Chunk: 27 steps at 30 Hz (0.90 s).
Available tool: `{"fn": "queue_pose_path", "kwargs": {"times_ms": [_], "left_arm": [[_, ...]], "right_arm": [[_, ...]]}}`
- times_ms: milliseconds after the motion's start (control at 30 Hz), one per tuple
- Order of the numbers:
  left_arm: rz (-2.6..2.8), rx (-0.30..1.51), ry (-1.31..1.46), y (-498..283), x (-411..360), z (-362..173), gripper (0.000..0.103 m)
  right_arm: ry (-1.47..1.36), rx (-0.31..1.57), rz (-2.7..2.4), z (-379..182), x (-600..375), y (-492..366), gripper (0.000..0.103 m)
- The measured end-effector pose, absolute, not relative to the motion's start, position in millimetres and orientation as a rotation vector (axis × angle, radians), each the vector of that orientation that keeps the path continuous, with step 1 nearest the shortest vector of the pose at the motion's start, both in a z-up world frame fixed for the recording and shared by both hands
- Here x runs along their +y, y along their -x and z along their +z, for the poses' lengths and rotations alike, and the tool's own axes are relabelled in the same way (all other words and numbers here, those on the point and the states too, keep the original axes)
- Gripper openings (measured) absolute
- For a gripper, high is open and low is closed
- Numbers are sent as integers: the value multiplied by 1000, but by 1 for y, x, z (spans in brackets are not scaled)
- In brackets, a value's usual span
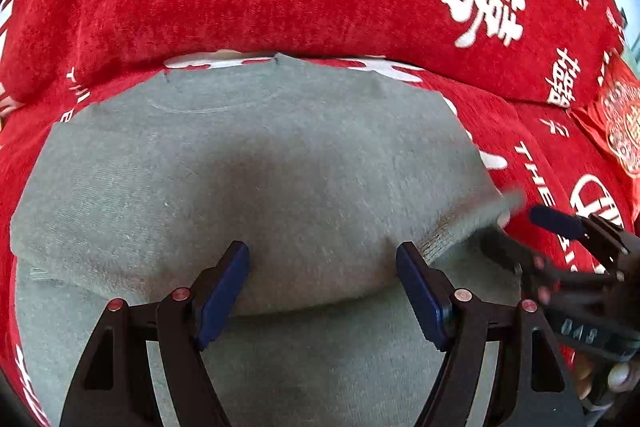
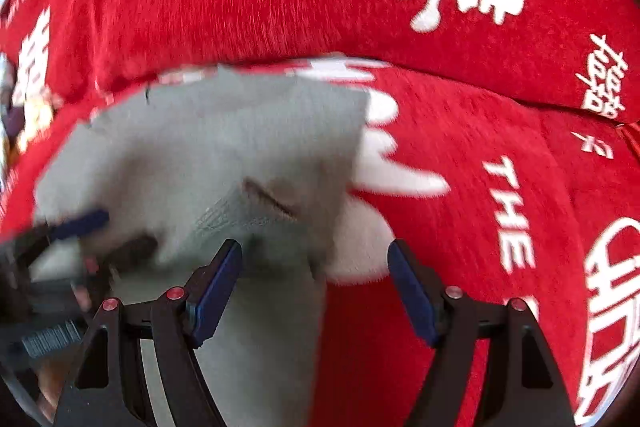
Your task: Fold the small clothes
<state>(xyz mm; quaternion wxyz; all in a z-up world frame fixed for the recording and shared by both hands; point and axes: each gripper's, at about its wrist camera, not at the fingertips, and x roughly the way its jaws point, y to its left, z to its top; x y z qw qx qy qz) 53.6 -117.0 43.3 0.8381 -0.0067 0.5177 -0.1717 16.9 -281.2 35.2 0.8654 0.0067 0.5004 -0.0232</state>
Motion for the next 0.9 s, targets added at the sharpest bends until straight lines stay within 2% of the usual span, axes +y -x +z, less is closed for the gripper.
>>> {"fn": "queue_pose_path", "kwargs": {"times_ms": [133, 300, 333, 367, 400, 633, 667, 700, 733, 800, 833, 900], "left_arm": [[-360, 1091, -2, -53, -119, 41, 77], [-355, 1084, 0, -51, -120, 40, 77], [-354, 1080, -7, -50, -121, 40, 77], [-352, 1076, -13, -49, -122, 39, 77], [-350, 1073, -17, -48, -122, 39, 77], [-358, 1057, -4, -47, -120, 38, 77], [-360, 1052, -1, -46, -119, 38, 77], [-366, 1048, 3, -46, -119, 37, 84], [-381, 1047, 9, -46, -120, 36, 86], [-372, 1034, -22, -43, -125, 36, 87], [-367, 1033, -30, -43, -127, 36, 87], [-374, 1038, -5, -46, -126, 40, 87]], "right_arm": [[-2, 1041, -88, 39, -296, 3, 78], [-277, 916, 6, 66, -323, -10, 76], [-291, 910, 23, 66, -322, -15, 72], [-300, 910, 55, 65, -320, -24, 59], [-295, 922, 78, 63, -317, -30, 52], [-132, 993, 104, 31, -296, -65, 49], [-116, 988, 125, 29, -294, -63, 41], [-102, 979, 137, 27, -293, -62, 39], [-83, 971, 140, 26, -293, -60, 36], [-62, 957, 137, 25, -291, -59, 18], [-61, 948, 142, 25, -291, -58, 13], [-76, 914, 169, 31, -292, -54, 9]]}}
